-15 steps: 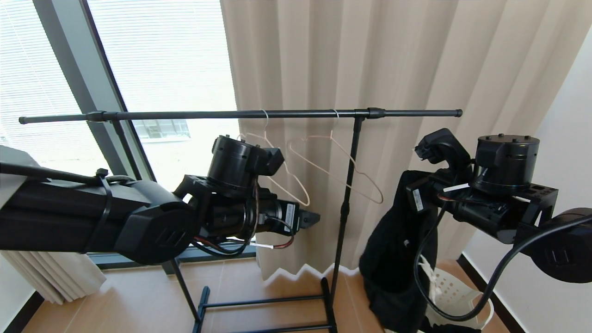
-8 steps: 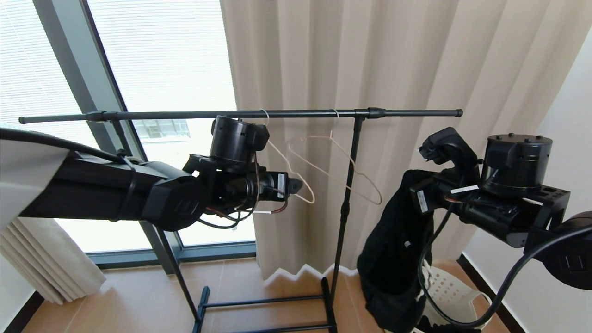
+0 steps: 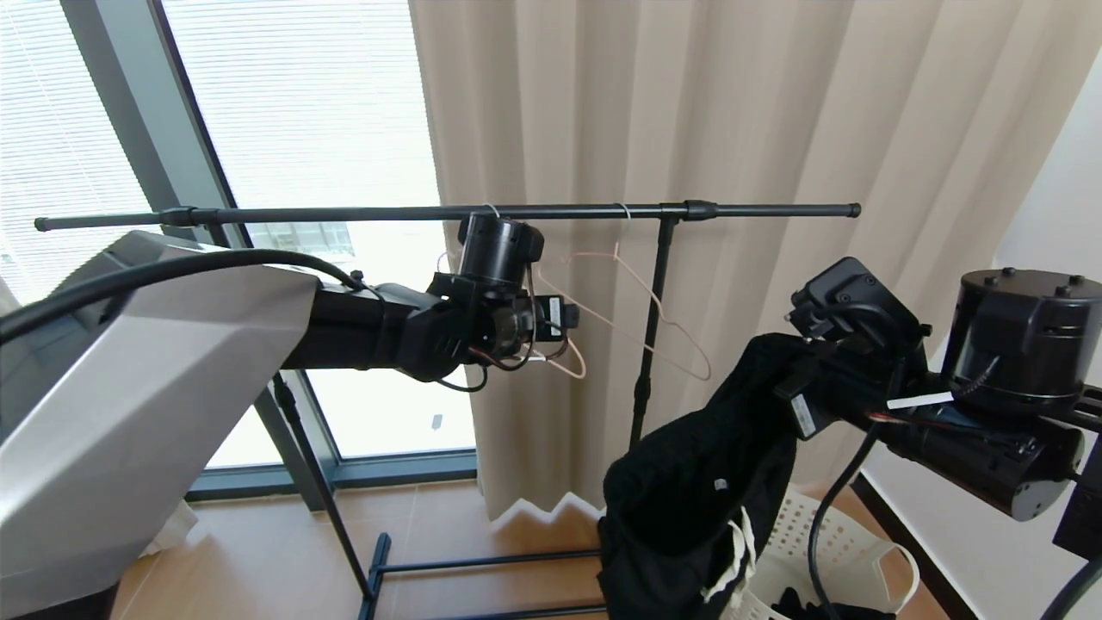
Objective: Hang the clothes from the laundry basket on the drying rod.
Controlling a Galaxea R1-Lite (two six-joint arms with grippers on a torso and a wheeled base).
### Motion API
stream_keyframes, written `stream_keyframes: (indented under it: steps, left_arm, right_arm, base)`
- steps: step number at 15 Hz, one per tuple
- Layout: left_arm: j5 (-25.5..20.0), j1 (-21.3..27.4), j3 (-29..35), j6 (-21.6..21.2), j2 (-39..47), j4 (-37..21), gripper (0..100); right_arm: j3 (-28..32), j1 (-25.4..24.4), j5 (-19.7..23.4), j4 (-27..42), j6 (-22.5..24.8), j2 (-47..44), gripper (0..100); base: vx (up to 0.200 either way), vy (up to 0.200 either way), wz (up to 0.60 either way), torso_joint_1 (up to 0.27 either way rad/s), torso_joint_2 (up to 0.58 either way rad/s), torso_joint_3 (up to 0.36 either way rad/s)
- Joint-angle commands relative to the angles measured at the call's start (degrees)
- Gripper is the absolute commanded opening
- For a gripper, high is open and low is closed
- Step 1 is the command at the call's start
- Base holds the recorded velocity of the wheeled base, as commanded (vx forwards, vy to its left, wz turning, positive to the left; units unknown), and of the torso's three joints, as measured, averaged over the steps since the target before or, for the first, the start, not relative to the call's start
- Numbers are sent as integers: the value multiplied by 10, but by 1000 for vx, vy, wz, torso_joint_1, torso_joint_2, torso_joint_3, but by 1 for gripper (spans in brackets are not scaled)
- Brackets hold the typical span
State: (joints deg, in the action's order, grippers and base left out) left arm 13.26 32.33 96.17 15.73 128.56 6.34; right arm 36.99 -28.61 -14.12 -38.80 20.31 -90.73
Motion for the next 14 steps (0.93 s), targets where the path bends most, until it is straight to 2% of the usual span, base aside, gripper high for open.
stream_keyframes:
  steps: [1,4,5,6,14]
  left_arm:
    - [12,-1,74,9,62,-19,100]
    - [35,-1,147,12,100,-61,100]
    - [63,-2,184,11,129,-79,100]
    - [84,-2,184,3,139,-81,100]
    - [117,-4,184,4,157,-80,100]
  right_arm:
    - [-22,-22,1,0,14,22,0]
    - [-31,-33,2,-3,33,25,0]
    - [-30,-34,2,-3,33,25,0]
    - [-31,-34,2,-3,33,25,0]
    - [-30,-34,2,-3,33,14,0]
  base:
    - [0,0,0,0,0,0]
    - [0,0,0,0,0,0]
    - [0,0,0,0,0,0]
    - [0,0,0,0,0,0]
    - [0,0,0,0,0,0]
